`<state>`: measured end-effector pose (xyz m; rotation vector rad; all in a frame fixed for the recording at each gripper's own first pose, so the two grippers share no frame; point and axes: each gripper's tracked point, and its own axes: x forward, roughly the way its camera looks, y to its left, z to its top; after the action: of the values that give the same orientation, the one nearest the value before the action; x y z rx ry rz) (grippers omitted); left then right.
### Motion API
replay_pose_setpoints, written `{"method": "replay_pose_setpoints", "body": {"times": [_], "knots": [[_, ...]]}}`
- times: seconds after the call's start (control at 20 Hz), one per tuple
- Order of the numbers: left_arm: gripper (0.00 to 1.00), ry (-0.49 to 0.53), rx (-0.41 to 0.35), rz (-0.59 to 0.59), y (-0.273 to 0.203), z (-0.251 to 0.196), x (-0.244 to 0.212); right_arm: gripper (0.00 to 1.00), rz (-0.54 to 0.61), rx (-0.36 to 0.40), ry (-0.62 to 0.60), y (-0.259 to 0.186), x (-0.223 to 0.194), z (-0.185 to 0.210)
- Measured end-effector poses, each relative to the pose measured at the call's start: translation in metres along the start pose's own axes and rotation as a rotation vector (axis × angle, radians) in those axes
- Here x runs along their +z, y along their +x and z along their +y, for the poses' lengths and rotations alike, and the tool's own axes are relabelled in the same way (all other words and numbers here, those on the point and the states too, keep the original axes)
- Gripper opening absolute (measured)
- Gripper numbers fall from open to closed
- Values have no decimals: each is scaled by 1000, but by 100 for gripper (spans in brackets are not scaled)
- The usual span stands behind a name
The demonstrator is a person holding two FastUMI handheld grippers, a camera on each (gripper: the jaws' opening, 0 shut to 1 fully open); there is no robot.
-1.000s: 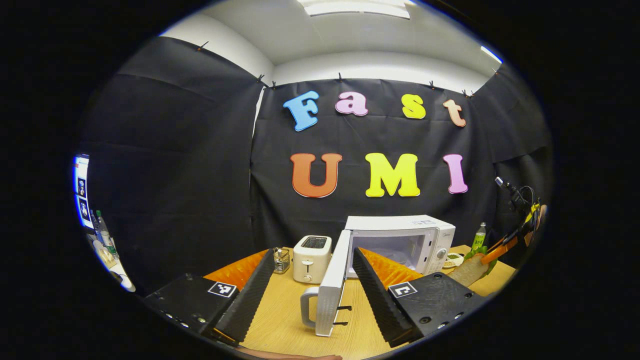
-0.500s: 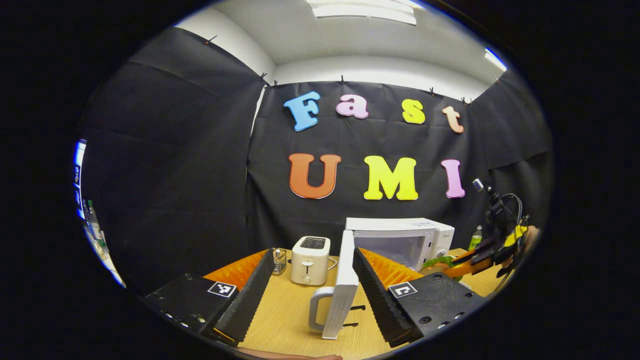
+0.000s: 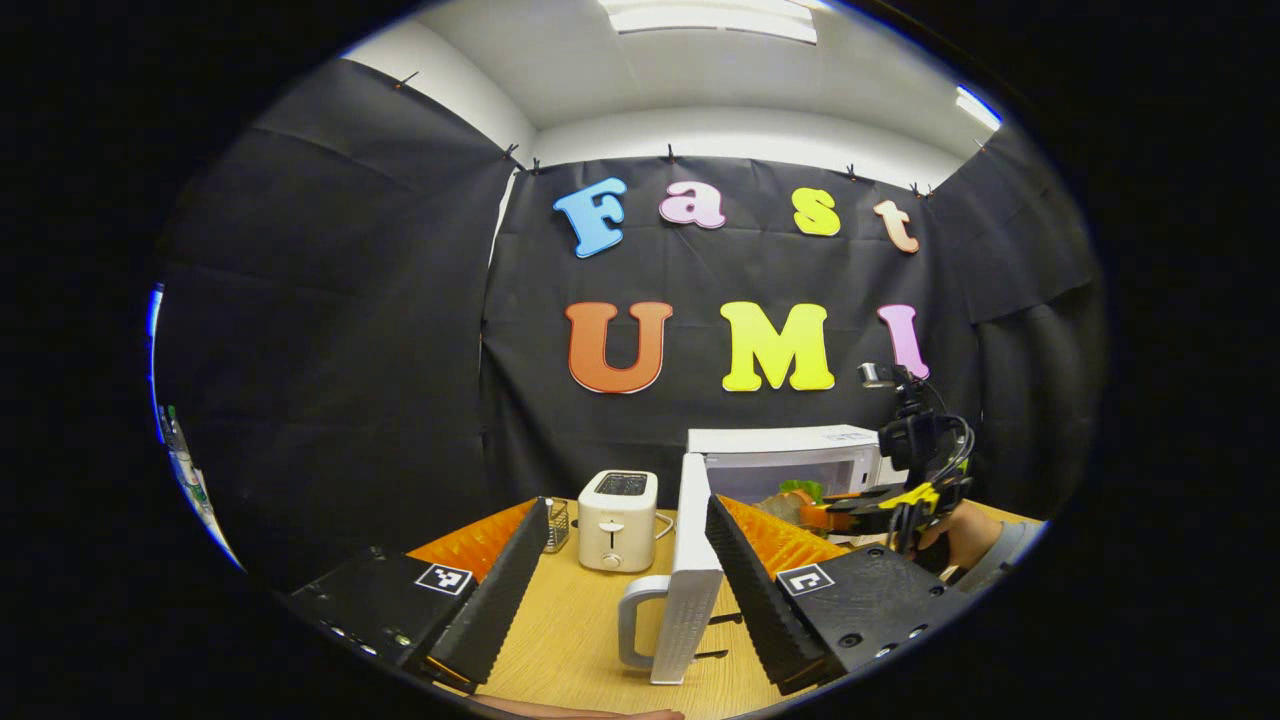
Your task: Open the microwave oven with the left hand, put the food in, and close the microwave oven.
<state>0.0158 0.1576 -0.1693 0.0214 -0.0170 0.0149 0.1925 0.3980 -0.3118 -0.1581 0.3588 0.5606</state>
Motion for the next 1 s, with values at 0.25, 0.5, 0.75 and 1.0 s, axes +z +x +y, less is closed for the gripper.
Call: {"method": "replay_pose_setpoints", "body": {"times": [0.25,0.5,0.75,1.0], "knots": [[94,-9,25,-14,-2,15,4,37,-156,-106,82,53,16,-6],[94,-18,37,-4,-7,25,-4,37,-265,-157,289,85,39,-17],[94,1,46,17,-8,26,-13,32,-226,-115,513,111,35,-38],[94,4,41,25,-1,22,-17,30,-315,-117,700,125,37,-69]]}}
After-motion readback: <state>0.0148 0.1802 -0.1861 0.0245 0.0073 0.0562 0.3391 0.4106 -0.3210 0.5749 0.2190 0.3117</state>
